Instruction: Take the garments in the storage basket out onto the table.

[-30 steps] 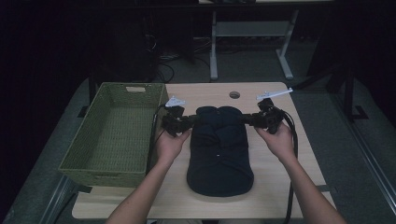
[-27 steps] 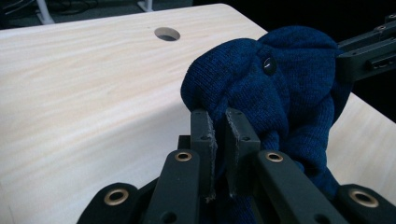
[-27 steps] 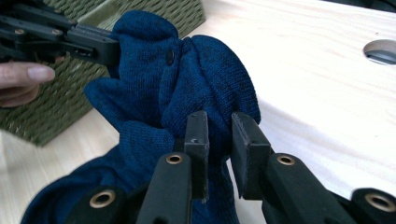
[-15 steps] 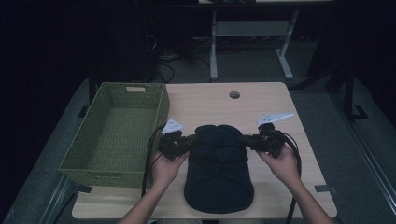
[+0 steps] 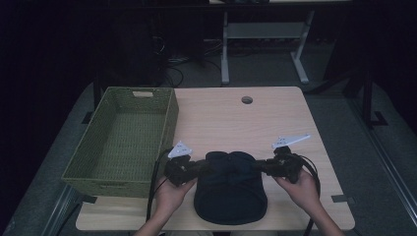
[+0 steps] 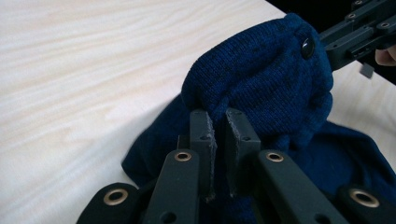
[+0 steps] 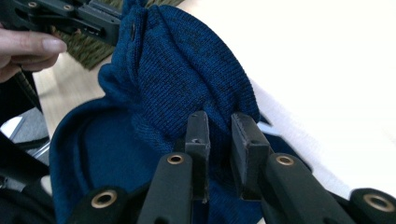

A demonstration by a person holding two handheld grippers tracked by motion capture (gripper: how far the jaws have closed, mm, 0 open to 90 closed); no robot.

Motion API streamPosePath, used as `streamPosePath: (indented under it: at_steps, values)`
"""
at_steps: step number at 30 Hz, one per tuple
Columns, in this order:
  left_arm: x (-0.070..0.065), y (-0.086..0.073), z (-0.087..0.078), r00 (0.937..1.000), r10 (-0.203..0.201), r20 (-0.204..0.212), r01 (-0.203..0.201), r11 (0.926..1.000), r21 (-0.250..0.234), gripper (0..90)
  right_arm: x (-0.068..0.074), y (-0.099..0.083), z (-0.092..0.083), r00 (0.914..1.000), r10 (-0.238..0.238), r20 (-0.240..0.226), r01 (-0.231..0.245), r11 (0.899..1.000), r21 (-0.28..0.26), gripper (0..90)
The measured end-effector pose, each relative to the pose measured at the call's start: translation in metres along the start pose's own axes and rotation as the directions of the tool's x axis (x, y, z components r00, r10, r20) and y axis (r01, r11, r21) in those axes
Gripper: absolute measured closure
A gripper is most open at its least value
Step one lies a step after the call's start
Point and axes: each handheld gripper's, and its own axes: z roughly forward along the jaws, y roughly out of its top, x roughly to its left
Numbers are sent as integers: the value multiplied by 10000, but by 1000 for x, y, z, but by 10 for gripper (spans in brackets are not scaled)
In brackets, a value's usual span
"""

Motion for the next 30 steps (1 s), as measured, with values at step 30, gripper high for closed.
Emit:
streamPosePath:
  at_steps: [30]
  values:
    - [0,-9,-9,9922,-276,1219,169,9959,884,788,-7,34,31,9908,690,-1161,-515,9876,1480,804]
